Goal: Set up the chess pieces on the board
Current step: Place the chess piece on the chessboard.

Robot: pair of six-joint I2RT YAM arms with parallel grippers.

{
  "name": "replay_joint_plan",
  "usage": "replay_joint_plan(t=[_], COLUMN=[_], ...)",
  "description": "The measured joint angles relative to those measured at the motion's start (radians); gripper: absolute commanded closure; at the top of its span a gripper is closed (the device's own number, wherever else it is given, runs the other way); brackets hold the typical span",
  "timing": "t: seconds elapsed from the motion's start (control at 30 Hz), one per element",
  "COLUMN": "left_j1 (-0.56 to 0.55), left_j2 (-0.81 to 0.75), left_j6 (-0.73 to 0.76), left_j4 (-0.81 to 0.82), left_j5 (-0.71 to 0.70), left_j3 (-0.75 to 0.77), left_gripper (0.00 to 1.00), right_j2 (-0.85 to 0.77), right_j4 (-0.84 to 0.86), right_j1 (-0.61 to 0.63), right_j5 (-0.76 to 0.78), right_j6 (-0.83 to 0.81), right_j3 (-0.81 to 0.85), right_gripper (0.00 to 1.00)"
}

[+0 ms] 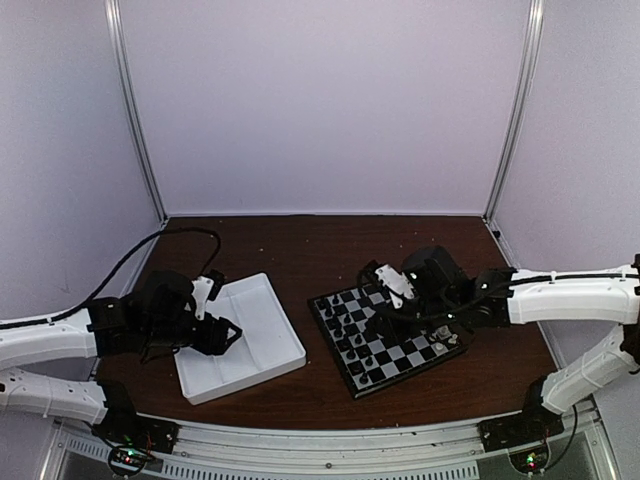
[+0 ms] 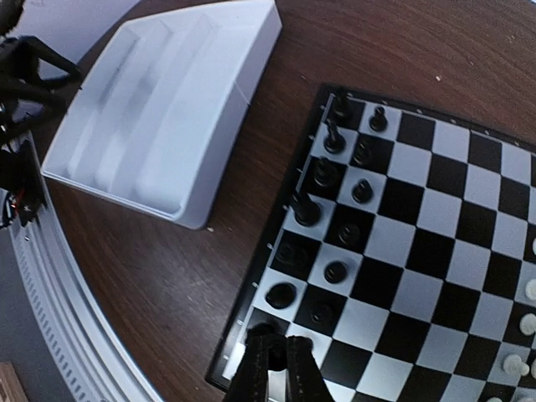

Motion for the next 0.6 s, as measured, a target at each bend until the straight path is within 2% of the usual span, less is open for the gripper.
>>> replay_joint_plan(t=[0.07, 0.17, 0.27, 0.47, 0.6], left_j1=[0.000, 0.005, 0.039, 0.177, 0.213], left_j2=[0.019, 0.041, 0.051, 0.128, 0.184], left_j6=[-0.050, -0.138, -0.209, -0.274, -0.292], left_j4=[-0.096, -0.230, -0.328, -0.402, -0.402], left_j5=[-0.099, -0.229, -0.294, -0.260, -0.216], left_j3=[0.065, 0.146, 0.175, 0.164, 0.154], left_gripper=[0.38, 0.47, 0.49, 0.52, 0.51], right_j2=[-0.048, -0.114, -0.160, -0.176, -0.143], right_j4=[-0.005, -0.001, 0.022, 0.103, 0.147], right_j1=[0.003, 0.008, 0.019, 0.040, 0.061], right_j5=[0.032, 0.072, 0.106, 0.152, 0.167], right_j6=[-0.017, -0.035, -0.047, -0.063, -0.066], right_j3=[-0.078, -0.163, -0.212, -0.274, -0.298], right_gripper=[1.00, 1.00, 1.00, 1.00, 1.00])
